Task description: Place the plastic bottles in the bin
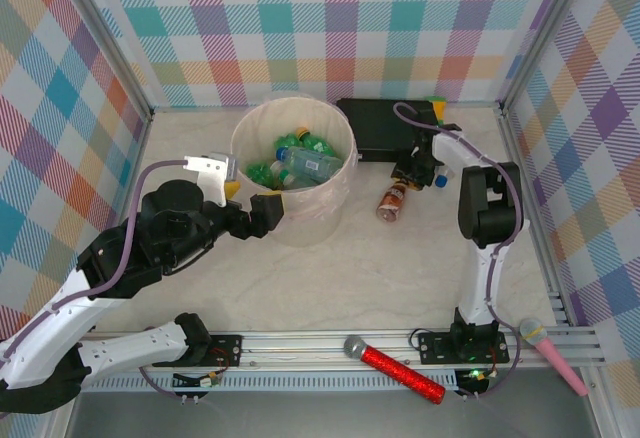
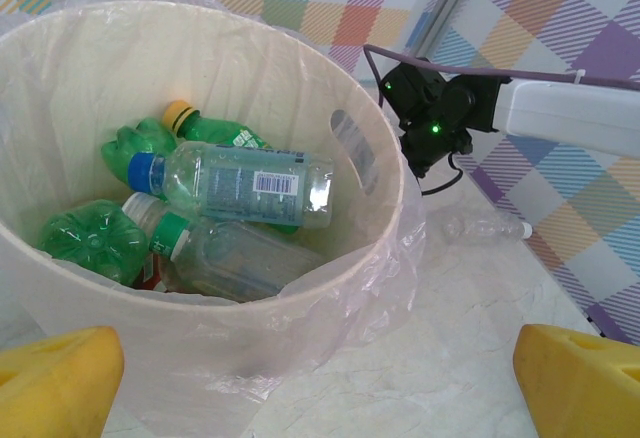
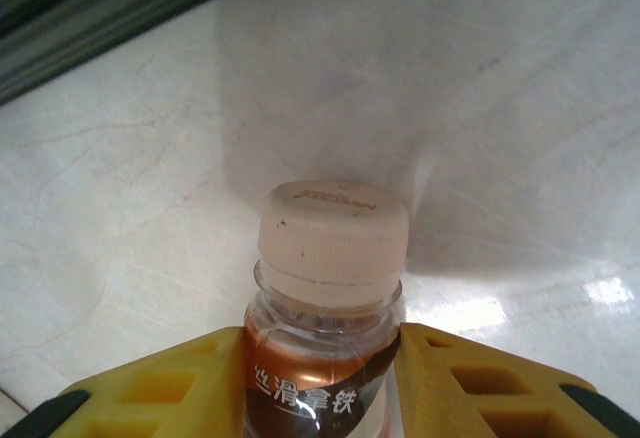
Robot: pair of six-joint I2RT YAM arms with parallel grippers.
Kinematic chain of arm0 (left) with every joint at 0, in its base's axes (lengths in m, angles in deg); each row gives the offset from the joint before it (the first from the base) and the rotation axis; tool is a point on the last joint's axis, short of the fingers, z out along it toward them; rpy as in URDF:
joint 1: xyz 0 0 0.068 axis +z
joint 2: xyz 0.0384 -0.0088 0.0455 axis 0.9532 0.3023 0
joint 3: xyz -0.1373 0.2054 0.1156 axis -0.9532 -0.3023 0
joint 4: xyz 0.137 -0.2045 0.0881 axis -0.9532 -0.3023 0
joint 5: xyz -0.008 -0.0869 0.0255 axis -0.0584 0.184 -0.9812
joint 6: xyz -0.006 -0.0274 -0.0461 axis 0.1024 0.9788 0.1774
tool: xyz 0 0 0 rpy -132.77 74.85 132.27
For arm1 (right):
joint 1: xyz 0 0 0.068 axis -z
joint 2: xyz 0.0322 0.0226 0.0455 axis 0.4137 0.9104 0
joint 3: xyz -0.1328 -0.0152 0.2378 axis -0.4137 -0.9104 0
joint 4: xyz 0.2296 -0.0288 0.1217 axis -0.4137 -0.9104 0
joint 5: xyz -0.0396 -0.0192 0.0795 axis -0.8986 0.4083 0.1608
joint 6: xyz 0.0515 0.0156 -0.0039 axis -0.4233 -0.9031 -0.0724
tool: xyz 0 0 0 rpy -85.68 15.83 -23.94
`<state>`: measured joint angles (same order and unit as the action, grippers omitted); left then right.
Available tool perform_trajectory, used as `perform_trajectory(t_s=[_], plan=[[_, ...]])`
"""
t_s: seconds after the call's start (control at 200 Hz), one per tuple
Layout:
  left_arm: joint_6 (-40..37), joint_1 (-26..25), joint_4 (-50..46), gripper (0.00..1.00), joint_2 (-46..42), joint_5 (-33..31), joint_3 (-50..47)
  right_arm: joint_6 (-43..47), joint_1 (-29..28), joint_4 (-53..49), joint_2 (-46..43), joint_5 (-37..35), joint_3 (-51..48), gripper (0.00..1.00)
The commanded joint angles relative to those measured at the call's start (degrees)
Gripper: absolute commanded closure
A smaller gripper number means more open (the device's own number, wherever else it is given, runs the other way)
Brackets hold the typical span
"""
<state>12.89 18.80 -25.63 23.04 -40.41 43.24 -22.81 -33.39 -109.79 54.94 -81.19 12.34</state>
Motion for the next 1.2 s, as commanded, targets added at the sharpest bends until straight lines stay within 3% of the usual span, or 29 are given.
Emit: perform_trajectory(t_s=[0.0,0.62,0.975,1.195], plan=[[-0.2,-0.5,-0.7,0.00,-0.1,-0.6,0.5,-0.8,0.0,0.7,-5.7,-1.4,-1.3,0.61],[-0.2,-0.5,-0.2,0.00,1.1,-1.7,2.0,0.4,-2.0,9.9,-35.0,-8.7,-6.3,0.62],[0.1,-0.5,0.5,0.00,1.0,-4.3,2.7,6.9,-13.6,12.9,-43.0,-17.9,3.4,0.63],[0.8,-0.5,0.1,0.00,-0.2,-7.3,2.6,10.5,-21.3,18.0,-42.7,-18.5,8.9,0.65]])
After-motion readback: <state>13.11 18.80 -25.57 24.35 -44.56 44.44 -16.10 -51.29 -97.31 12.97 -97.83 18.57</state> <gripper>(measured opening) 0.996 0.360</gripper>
